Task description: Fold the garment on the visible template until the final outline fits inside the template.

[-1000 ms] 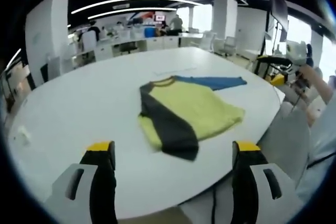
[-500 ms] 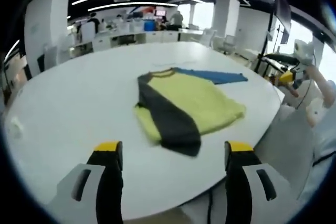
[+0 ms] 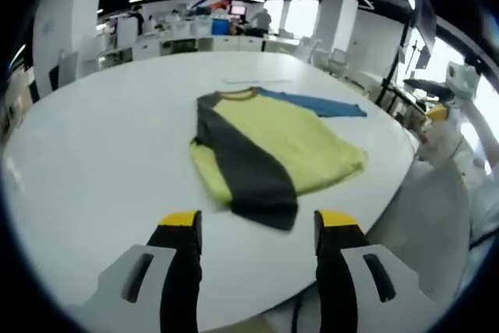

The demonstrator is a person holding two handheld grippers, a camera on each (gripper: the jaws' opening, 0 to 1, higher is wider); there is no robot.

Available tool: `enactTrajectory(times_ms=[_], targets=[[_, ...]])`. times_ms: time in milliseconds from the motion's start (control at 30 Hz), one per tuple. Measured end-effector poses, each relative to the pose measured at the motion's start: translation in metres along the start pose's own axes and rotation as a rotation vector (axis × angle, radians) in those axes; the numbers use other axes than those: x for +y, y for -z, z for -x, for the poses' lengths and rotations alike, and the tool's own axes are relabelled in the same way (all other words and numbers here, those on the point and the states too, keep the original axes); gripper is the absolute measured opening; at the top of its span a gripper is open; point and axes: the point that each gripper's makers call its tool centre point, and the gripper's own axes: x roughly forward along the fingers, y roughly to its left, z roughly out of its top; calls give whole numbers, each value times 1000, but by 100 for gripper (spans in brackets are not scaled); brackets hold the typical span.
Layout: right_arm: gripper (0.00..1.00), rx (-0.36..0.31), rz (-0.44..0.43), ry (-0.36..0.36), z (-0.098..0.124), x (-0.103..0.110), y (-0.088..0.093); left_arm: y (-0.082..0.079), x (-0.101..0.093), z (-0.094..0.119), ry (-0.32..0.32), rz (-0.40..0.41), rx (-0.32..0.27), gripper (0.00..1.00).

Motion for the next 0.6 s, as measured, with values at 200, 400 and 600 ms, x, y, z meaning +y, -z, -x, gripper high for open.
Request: enactTrajectory(times_ms=[200,400,600], targets=[[100,5,-6,9,2,1,1,6,4,-14,7,-15,26,43],[100,7,-7,13,3,2,1,10,15,-24,1,-1,34,39],[100,11,-16,13,2,3,1,14,21,-33,3,24,52,36]])
